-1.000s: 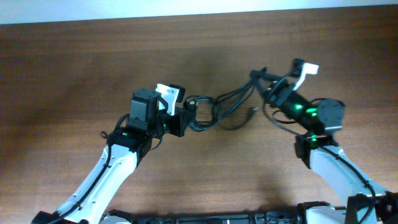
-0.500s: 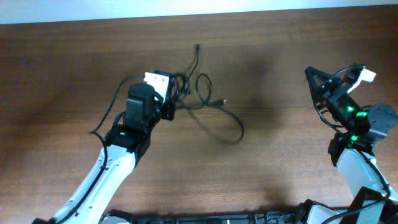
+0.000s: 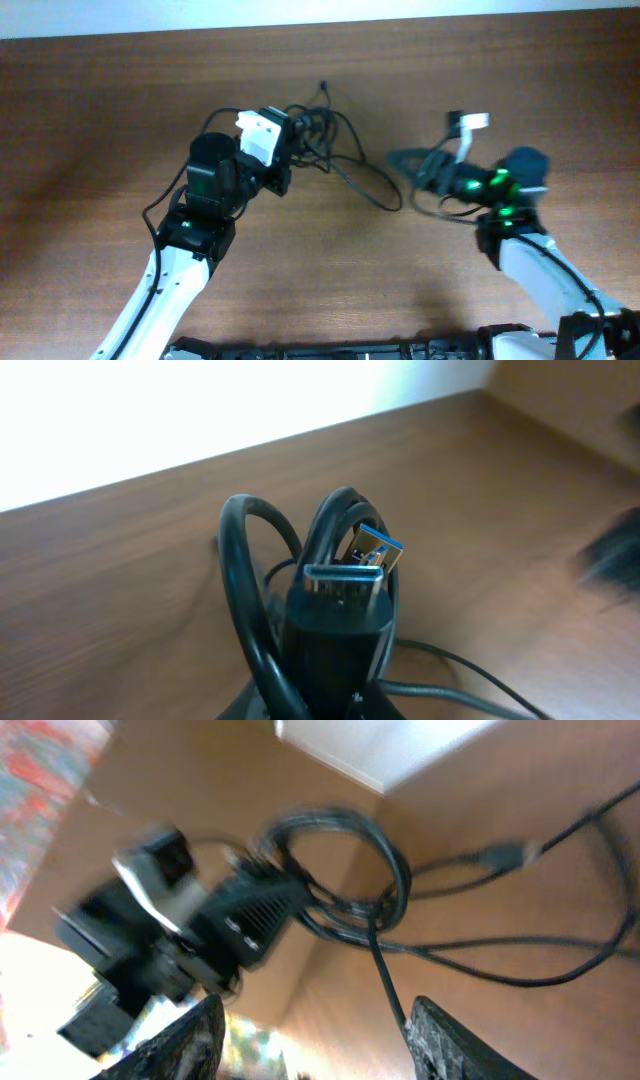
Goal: Untangle cables
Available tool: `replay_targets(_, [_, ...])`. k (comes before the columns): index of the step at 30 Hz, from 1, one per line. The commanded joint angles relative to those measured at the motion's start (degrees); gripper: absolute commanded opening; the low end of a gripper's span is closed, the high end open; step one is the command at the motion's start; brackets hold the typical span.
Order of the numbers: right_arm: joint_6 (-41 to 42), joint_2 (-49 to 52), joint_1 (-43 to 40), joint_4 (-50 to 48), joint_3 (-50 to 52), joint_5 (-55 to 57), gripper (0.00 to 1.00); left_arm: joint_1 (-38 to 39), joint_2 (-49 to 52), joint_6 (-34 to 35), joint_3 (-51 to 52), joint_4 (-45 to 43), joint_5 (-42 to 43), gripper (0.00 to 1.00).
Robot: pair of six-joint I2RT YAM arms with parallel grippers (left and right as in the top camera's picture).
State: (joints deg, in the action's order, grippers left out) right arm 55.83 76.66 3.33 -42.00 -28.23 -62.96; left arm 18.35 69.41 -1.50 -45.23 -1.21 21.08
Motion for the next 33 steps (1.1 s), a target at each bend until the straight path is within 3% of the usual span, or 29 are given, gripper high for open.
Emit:
replay_targets(1, [-12.7,-0.4,6.8,8.1,-0.2,10.3,0.57,0.0,-1.4,0.9,-1.3,-0.1,12.9,0.0])
replay_targets(5, [-13.9,-0.4,13.4,10.5,-0.2,15.3,0.57,0.9,-1.4,0.9,-1.3,2.1,13.1,0.01])
replay_targets(11, [-13.9,-0.3,19.9,11.9,-0.2,17.3,0.44,3.0,-1.4,0.9,-1.3,2.0,13.3,0.0])
replay_targets(12, [-13.9,-0.3,20.2,12.6,-0.2,17.6,0.36,3.0,-1.4,0.9,-1.3,2.0,13.3,0.0])
replay_targets(13, [-13.9,-0.3,20.3,13.1,-0.2,17.5,0.17,3.0,-1.4,0.9,-1.3,2.1,13.2,0.0])
replay_targets(14, [-13.9,-0.3,20.3,13.1,-0.2,17.5,0.04,3.0,-1.4,0.9,-1.3,2.2,12.8,0.0])
replay_targets(18, [-12.6,-0.4,18.4,9.3,-0.2,13.7,0.04,3.0,-1.4,0.9,-1.3,5.4,4.2,0.0])
replay_targets(20, [-9.0,-0.6,15.1,0.7,-0.2,5.8,0.04,3.0,-1.4,1.1,-1.3,9.5,-2.4,0.0])
replay_targets(24, [-2.8,-0.6,7.9,-9.0,-0.2,-0.5,0.04,2.9,-1.4,8.9,-1.3,15.5,-17.0,0.0])
replay_targets(28, [-2.8,-0.5,3.0,-2.2,-0.2,-1.6,0.04,2.9,-1.4,24.5,-1.3,16.4,-33.7,0.0])
replay_targets(31, [-5.0,-0.5,2.6,6.7,-0.2,-1.3,0.06,2.9,-1.4,27.9,-1.3,13.7,-35.6,0.0])
replay_targets(33, [-7.5,-0.4,2.6,12.0,-0.2,-1.3,0.3,2.9,-1.4,27.8,-1.3,11.0,-32.8,0.0])
